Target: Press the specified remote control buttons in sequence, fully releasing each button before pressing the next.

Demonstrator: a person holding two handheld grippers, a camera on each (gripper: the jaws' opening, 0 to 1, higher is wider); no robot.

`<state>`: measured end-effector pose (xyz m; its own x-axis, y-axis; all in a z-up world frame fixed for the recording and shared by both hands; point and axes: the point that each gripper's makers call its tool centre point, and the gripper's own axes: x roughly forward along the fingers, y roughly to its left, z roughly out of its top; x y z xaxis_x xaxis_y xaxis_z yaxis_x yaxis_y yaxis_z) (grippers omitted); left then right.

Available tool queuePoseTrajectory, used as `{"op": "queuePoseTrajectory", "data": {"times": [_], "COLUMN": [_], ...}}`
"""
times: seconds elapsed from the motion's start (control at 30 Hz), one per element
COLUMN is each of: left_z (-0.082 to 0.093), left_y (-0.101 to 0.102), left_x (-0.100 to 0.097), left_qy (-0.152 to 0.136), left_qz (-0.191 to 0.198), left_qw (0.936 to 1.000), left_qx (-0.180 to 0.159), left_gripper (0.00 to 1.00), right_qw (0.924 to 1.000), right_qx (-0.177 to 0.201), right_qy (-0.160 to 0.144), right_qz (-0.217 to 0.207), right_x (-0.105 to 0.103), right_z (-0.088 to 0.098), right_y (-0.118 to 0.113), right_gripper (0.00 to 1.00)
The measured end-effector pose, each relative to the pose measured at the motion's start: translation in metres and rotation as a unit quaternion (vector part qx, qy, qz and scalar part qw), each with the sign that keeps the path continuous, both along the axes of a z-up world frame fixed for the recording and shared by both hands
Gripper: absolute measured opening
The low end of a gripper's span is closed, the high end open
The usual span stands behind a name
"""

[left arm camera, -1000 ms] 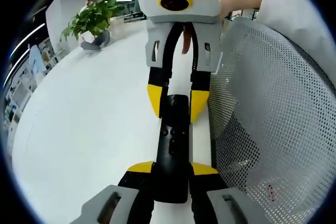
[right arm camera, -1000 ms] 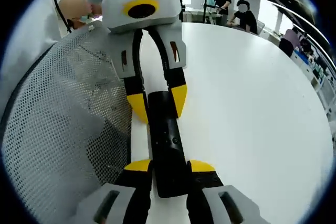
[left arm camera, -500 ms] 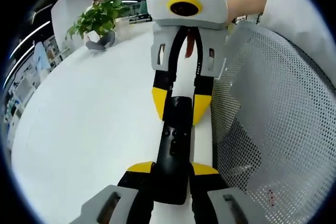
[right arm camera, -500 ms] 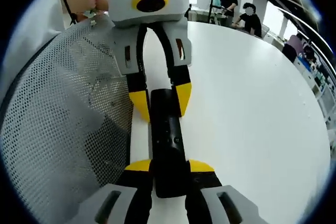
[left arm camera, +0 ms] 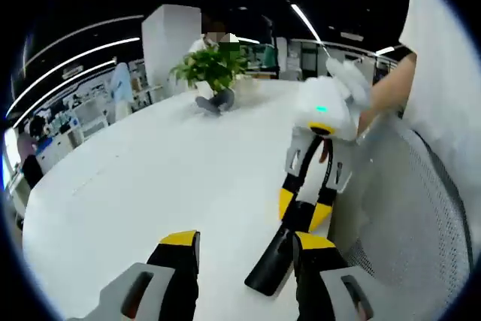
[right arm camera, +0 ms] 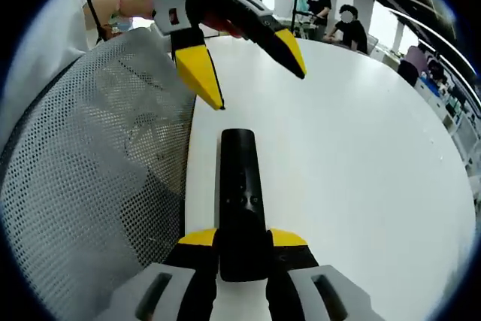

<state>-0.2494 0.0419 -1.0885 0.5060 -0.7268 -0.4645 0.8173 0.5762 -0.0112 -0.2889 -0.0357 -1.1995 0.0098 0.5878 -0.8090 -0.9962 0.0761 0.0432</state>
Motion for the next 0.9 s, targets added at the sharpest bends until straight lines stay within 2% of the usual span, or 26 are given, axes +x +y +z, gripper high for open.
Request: {"op": "queuePoseTrajectory", "data": {"times": [0.07, 0.13, 0.23, 0.3, 0.33, 0.43, 0.53, 0.6, 0.67, 0.9], "left_z": [0.016, 0.033, 0.048, 0.061, 0.069, 0.079, 0.077, 0.079, 0.085, 0.096], "left_y": [0.006, 0.010, 0.015, 0.019, 0.021, 0.032, 0.037, 0.043, 0.048, 0.064], "left_x": [0.005, 0.010, 0.013, 0.019, 0.021, 0.022, 0.023, 0.025, 0.025, 0.028], "left_qy": [-0.019, -0.054, -0.074, -0.105, -0.125, -0.143, -0.133, -0.140, -0.161, -0.167], "left_qz": [0.028, 0.048, 0.070, 0.096, 0.104, 0.122, 0.136, 0.151, 0.159, 0.196], "left_qw": [0.9990, 0.9961, 0.9915, 0.9836, 0.9786, 0.9713, 0.9697, 0.9663, 0.9614, 0.9454], "left_qx": [-0.031, -0.051, -0.081, -0.111, -0.126, -0.146, -0.154, -0.154, -0.156, -0.199], "left_gripper": [0.64, 0.73, 0.84, 0.97, 1.00, 1.00, 1.00, 1.00, 1.00, 1.00], "right_qw": [0.9999, 0.9998, 0.9996, 0.9995, 0.9995, 0.9995, 0.9994, 0.9994, 0.9994, 0.9995], "right_qx": [0.004, 0.008, 0.010, 0.010, 0.010, 0.008, 0.008, 0.007, 0.007, -0.002], "right_qy": [0.006, 0.012, 0.016, 0.018, 0.019, 0.014, 0.015, 0.016, 0.018, 0.021], "right_qz": [-0.007, -0.015, -0.021, -0.023, -0.024, -0.028, -0.029, -0.029, -0.029, -0.023], "right_x": [-0.001, -0.001, -0.001, -0.001, -0.001, 0.002, 0.003, 0.004, 0.005, 0.009], "right_z": [0.001, 0.002, 0.002, 0.002, 0.002, 0.002, 0.002, 0.002, 0.002, 0.001], "right_y": [0.001, 0.001, 0.002, 0.002, 0.002, 0.001, 0.002, 0.003, 0.003, 0.006], "right_gripper": [0.23, 0.24, 0.26, 0.27, 0.28, 0.32, 0.30, 0.30, 0.30, 0.28]}}
